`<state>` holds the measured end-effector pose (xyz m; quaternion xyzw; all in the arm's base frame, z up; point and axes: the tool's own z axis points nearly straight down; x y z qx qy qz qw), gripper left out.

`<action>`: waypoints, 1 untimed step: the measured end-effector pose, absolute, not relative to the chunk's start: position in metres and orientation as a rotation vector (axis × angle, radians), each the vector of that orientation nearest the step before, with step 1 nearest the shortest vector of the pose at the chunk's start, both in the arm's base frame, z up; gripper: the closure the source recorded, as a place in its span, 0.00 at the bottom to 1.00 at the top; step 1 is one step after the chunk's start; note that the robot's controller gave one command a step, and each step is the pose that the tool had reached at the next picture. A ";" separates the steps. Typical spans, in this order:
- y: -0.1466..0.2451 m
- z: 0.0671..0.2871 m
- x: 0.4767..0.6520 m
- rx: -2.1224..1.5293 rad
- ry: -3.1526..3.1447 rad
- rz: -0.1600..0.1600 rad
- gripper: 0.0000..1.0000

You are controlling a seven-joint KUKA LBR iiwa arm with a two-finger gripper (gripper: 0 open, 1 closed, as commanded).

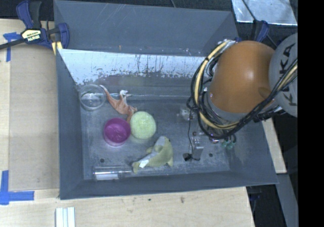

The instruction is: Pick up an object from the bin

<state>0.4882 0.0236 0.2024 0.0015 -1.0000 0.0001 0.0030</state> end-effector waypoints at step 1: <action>0.024 0.207 0.490 0.003 -3.145 -0.001 0.00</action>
Offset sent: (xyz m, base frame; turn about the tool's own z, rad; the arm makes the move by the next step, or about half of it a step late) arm 0.0197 0.0638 -0.1324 -0.3971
